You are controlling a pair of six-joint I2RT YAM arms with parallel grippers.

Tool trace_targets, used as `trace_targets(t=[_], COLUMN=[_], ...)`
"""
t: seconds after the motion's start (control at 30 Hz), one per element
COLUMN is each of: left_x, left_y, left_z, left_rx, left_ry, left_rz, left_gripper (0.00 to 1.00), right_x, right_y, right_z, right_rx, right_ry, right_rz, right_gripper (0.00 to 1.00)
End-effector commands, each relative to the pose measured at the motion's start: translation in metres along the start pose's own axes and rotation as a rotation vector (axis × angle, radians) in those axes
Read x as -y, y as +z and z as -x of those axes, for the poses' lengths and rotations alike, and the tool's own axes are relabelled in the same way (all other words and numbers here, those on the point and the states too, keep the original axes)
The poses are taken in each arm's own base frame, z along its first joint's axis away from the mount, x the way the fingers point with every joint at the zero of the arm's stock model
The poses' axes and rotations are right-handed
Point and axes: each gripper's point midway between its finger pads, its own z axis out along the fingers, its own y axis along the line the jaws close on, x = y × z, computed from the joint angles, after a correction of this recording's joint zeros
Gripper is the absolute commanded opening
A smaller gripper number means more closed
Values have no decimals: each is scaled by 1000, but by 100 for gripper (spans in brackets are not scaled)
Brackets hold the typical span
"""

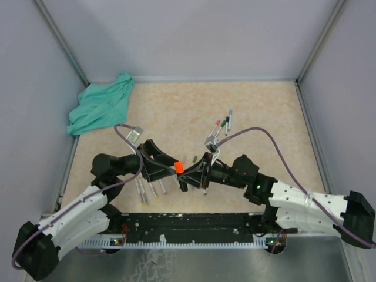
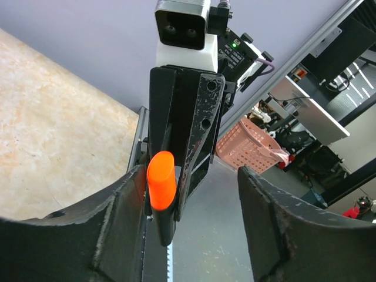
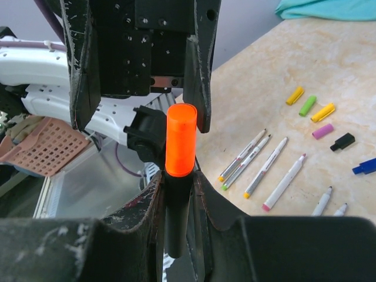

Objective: Open the pen caps
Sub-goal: Open the pen cap from the pen.

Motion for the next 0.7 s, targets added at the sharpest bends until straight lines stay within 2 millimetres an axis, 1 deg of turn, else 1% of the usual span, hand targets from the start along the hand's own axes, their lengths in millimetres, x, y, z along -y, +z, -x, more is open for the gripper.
trace_targets(t=[0.0,0.17,0.3,0.43,0.53,0.57,0.63,0.67], left_x=[18,17,13,15,16,15,15,15], left_y=[6,9,12,16,17,17,17,17], left_z=[8,2,-3,-5,-5,-5,-2,-1], left_rx=[-4,-20,-34,-45,-44,-40,-22,-13], left_ry=[46,42,26,23,24,24,26,26], left_rz=[-60,-62,-57,-76,-82,-80,-72,-68], left_gripper=[65,59,48,24,3,0,0,0], right_x=[-16,-16,-17,-16,-15,-15,-15,-15], right_y=[6,7,8,8,7,7,7,7], right_z=[19,20,20,17,16,17,16,15], right_rx=[57,61,61,55,57,57,52,47], right_ry=[-5,-2,1,5,8,9,10,9], right_rz=[77,80,84,85,82,81,79,77], right_gripper=[0,0,0,0,0,6,22,27])
